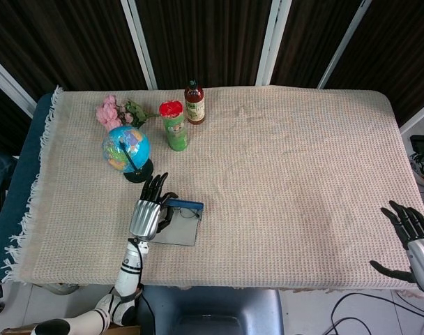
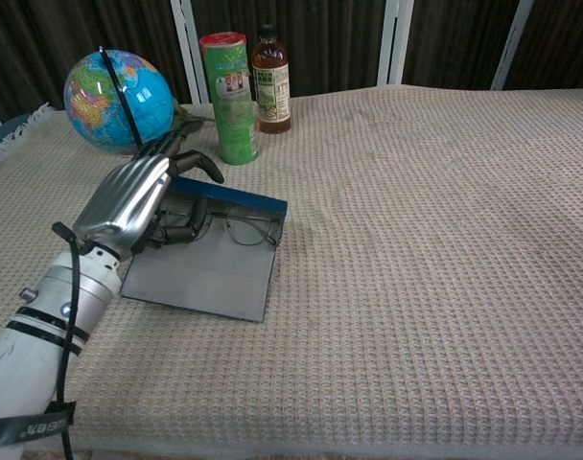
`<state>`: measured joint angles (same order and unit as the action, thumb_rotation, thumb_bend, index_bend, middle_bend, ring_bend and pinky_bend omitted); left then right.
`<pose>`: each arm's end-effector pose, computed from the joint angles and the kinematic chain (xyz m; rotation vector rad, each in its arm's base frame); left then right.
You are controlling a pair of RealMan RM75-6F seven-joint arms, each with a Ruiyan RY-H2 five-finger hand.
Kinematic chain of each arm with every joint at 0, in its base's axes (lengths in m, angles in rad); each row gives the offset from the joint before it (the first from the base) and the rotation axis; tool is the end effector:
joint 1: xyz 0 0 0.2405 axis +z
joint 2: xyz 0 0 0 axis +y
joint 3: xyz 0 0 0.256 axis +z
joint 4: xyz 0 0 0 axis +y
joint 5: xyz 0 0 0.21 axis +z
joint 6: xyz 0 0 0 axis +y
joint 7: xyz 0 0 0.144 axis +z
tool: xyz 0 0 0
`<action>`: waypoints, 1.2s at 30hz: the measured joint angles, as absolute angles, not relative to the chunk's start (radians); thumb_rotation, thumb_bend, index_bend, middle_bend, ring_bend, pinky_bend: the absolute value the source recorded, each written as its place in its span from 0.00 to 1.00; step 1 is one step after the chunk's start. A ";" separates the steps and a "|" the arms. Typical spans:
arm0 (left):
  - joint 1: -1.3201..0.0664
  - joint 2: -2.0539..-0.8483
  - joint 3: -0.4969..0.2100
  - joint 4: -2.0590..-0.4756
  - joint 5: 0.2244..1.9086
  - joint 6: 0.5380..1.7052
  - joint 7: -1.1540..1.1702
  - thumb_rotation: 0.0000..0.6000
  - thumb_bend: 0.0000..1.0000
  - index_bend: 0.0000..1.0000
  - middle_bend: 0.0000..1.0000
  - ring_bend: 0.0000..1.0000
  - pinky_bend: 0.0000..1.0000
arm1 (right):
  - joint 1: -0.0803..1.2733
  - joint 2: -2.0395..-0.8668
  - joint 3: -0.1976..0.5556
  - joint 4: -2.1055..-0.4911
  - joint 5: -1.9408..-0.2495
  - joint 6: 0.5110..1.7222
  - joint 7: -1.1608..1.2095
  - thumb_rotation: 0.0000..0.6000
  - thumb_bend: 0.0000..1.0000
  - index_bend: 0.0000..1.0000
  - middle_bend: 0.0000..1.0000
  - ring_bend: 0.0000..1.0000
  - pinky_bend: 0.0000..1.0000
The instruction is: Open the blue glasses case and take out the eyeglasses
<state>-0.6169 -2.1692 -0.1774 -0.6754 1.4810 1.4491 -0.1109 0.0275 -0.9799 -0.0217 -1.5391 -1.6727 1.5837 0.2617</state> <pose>-0.1548 0.3102 -0.0950 -1.4867 -0.8256 -1.4094 -0.3198 -0.1475 0.2029 1.4765 -0.9138 0.9959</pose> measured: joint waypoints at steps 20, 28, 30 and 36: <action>-0.577 -2.048 -0.181 -0.916 1.446 1.380 0.037 1.00 0.46 0.31 0.00 0.00 0.00 | 0.027 -0.984 -0.021 -1.543 -1.672 1.582 0.247 1.00 0.18 0.00 0.00 0.00 0.00; -0.585 -2.036 -0.218 -0.946 1.411 1.338 0.030 1.00 0.46 0.31 0.00 0.00 0.00 | 0.026 -0.983 -0.021 -1.541 -1.673 1.585 0.254 1.00 0.18 0.00 0.00 0.00 0.00; -0.596 -2.034 -0.237 -0.950 1.397 1.321 0.029 1.00 0.46 0.31 0.00 0.00 0.00 | 0.026 -0.982 -0.020 -1.541 -1.672 1.587 0.258 1.00 0.18 0.00 0.00 0.00 0.00; -0.648 -2.050 -0.281 -0.934 1.370 1.276 0.039 1.00 0.46 0.31 0.00 0.00 0.00 | 0.026 -0.980 -0.020 -1.540 -1.670 1.586 0.264 1.00 0.18 0.00 0.00 0.00 0.00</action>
<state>-0.6476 -2.0504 -0.2815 -0.9344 1.3703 1.2760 0.0391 0.0258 -0.9802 -0.0197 -1.5401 -1.6698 1.5860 0.2639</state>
